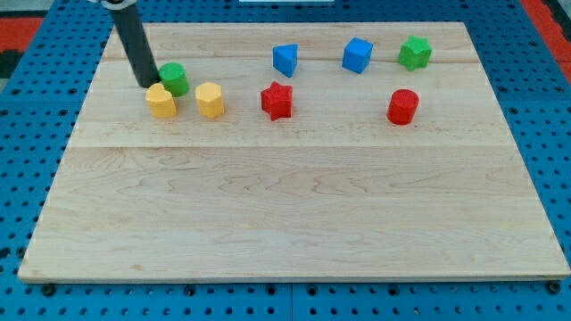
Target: Slide the green circle parallel left of the triangle
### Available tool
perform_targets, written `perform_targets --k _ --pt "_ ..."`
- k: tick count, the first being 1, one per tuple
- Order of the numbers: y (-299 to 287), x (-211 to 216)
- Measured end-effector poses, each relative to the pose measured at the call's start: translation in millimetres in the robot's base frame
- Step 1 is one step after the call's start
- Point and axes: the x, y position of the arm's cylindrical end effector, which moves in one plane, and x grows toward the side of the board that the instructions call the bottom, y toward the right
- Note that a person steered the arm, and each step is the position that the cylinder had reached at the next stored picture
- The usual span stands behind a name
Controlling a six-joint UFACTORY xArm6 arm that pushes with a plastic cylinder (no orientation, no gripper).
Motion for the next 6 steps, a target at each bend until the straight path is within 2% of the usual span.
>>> perform_targets --k 1,2,3,4,6 --pt "23.6 -21.1" --pt "32.5 -15.8" --pt "14.7 8.2" --pt "29.7 12.5" --pt "77.3 -47.7"
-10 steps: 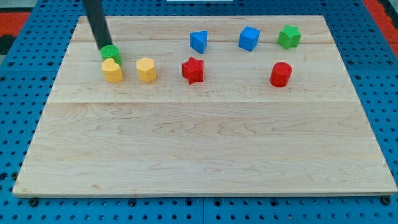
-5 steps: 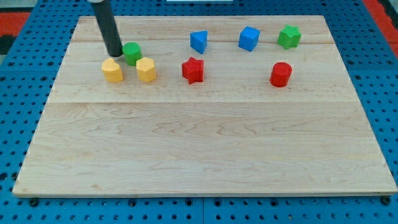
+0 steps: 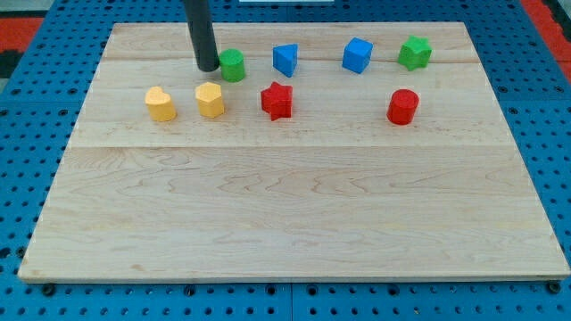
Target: Slide the green circle parallel left of the triangle
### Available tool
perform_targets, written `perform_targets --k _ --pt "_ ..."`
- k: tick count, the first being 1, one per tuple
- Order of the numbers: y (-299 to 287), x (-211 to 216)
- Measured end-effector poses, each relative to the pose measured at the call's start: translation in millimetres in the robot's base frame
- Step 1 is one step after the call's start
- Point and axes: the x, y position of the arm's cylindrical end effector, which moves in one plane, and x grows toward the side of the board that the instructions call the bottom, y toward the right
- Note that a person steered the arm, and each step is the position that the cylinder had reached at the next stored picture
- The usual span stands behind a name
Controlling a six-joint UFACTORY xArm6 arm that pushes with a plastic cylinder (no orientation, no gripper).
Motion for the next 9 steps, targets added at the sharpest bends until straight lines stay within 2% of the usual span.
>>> perform_targets --k 1,2,3,4,5,7,9 --pt "7.8 4.7" --pt "4.5 37.9" --pt "3.9 40.1" --pt "44.8 19.0" --pt "57.8 1.4" --pt "67.7 14.7" --pt "130.4 2.4"
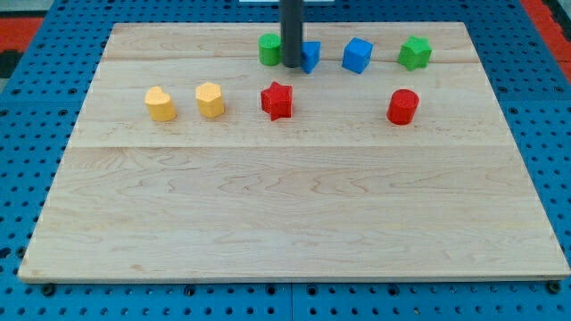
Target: Slide the green circle parallel left of the triangle
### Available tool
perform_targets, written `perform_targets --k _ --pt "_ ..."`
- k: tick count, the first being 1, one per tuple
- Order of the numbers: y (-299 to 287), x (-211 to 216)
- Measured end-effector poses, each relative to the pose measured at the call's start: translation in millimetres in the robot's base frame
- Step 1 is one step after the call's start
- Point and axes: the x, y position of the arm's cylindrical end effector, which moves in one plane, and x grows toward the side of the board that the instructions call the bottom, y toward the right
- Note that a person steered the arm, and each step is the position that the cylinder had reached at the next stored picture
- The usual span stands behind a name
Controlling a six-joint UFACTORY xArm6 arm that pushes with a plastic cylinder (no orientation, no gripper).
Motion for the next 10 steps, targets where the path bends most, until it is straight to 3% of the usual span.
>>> perform_targets --k 1,2,3,4,5,7,8,9,10 --pt "-54.5 5.9" --pt "-97.0 -18.2" --pt "-70.6 -78.7" --pt "-42.3 -86.1" --pt "-47.0 -50.2" --pt "-59.5 -40.9" --pt "-99.8 -40.9" --pt "-149.4 -9.8" --pt "-109.5 12.1"
